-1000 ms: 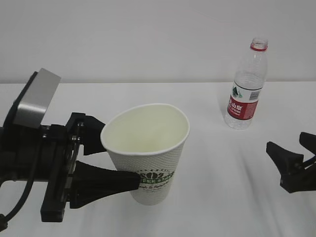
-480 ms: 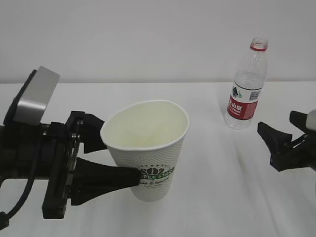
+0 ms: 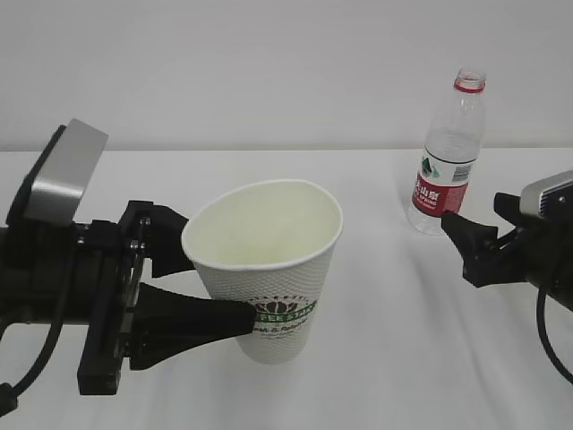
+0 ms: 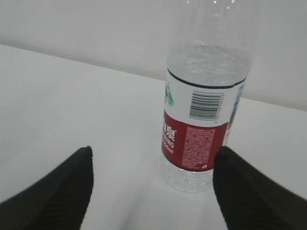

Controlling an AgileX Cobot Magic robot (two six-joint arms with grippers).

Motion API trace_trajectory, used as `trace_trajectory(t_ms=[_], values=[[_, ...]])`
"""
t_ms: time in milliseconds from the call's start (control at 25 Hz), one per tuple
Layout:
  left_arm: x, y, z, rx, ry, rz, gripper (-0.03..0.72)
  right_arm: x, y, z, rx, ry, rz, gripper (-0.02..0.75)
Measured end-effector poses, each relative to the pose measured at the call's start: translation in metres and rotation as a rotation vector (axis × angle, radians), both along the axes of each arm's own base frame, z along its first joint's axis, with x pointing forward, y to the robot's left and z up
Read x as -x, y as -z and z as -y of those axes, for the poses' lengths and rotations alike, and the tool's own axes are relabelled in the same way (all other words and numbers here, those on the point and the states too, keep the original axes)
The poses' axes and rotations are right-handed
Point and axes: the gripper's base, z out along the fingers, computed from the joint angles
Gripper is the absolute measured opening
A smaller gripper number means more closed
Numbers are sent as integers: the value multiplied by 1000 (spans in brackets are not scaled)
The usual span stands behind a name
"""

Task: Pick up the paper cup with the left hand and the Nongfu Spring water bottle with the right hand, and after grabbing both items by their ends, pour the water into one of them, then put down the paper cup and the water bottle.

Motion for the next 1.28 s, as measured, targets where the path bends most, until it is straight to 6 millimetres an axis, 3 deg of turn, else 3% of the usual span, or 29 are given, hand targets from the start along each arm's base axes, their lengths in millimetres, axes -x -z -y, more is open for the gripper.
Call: trace_trajectory(t_ms=[720,1280], values=[[0,0,0,1,-1,0,477,-46,29,2,-12,61,-21,588],[0,-1,0,2,-1,1,475,-73,39,2,-18,79,3,589]])
